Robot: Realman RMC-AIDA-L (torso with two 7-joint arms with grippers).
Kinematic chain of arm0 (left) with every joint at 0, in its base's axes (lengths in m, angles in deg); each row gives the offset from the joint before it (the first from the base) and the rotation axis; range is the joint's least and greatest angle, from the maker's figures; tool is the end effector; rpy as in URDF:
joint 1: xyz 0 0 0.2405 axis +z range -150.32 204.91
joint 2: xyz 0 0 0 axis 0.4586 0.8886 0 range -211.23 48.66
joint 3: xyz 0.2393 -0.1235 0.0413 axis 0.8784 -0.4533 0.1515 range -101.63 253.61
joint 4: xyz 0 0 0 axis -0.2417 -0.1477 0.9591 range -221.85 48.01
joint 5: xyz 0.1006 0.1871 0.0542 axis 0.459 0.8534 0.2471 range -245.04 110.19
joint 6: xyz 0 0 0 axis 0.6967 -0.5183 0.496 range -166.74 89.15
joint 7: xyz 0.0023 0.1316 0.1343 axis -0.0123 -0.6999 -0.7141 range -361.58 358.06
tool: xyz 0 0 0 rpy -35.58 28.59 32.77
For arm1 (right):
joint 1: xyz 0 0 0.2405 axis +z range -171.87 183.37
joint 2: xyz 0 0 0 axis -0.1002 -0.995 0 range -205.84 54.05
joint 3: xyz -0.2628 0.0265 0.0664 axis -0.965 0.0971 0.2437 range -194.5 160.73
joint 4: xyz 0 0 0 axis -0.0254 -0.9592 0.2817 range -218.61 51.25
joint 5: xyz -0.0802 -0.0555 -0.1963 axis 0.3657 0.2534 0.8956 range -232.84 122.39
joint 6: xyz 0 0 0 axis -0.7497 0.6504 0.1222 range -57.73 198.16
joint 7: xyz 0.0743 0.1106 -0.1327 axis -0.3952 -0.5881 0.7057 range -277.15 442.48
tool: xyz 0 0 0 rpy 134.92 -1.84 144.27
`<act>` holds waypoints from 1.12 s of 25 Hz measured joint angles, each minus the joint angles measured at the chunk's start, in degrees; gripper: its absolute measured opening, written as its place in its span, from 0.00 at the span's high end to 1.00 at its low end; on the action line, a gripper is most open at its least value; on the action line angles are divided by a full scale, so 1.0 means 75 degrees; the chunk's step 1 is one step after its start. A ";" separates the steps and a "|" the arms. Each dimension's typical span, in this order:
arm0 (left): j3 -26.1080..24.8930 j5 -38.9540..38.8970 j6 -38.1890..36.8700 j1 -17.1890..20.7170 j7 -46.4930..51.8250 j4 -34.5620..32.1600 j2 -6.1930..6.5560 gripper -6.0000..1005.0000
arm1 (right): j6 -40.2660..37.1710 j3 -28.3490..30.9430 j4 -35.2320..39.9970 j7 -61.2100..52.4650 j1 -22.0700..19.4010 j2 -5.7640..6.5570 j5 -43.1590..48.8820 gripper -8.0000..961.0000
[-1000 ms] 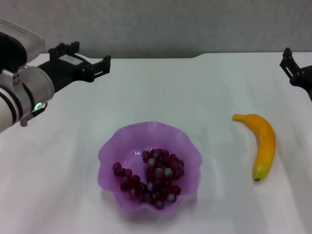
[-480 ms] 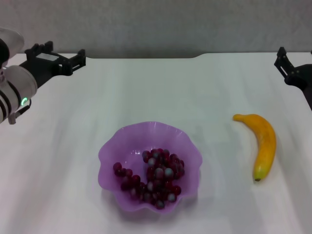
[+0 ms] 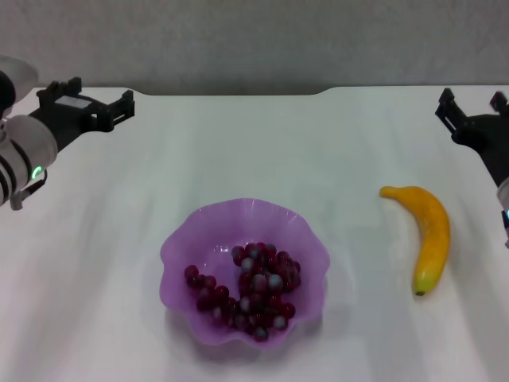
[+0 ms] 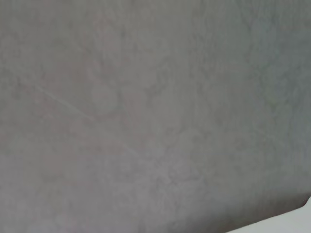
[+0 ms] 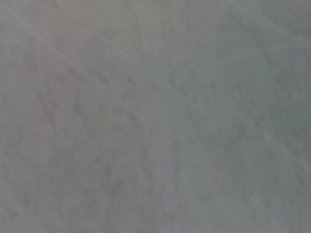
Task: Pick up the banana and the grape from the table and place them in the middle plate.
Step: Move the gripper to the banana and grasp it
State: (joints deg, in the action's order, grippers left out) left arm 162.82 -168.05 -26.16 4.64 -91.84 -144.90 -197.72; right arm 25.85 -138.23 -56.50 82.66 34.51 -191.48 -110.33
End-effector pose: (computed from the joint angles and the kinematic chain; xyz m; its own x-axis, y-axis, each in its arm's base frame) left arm -0.2538 0.4822 0.0080 0.7986 0.2193 0.5605 0.6019 -0.2920 -0.7433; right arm 0.3059 0.4544 -0.0223 0.6236 -0.0489 -0.7802 -0.7816 -0.0574 -0.6211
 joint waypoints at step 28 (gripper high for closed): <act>0.0048 0.0047 0.0021 0.0130 -0.0071 0.0009 0.0030 0.11 | 1.0067 0.4804 0.4476 0.2956 -0.1364 0.0070 0.0793 0.08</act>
State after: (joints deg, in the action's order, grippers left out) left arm 163.18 -167.70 -26.00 5.62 -92.37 -144.83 -197.50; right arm 101.35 -102.20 -22.93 104.83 24.28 -190.95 -104.38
